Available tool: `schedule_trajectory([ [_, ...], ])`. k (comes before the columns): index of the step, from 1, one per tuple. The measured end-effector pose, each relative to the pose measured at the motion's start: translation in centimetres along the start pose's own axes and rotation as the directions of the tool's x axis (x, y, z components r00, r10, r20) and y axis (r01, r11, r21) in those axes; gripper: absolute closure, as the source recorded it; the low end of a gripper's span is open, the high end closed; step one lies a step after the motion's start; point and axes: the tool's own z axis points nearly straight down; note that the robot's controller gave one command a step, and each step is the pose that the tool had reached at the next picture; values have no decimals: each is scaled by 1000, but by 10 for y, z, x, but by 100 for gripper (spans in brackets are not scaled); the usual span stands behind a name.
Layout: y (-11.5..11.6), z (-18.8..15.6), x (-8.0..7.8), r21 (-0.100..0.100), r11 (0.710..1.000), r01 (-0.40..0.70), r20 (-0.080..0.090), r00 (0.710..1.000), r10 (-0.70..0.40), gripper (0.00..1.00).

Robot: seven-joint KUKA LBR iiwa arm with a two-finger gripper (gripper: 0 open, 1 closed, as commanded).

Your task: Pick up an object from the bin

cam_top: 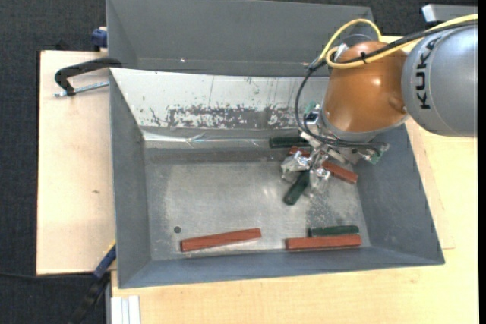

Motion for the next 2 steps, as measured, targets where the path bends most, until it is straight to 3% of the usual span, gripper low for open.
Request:
schedule_trajectory([
  [1,0,0,0,0,1000,0,0,1000,0,100],
  [2,1,-156,-13,4,1000,1,2,1000,-1,100],
])
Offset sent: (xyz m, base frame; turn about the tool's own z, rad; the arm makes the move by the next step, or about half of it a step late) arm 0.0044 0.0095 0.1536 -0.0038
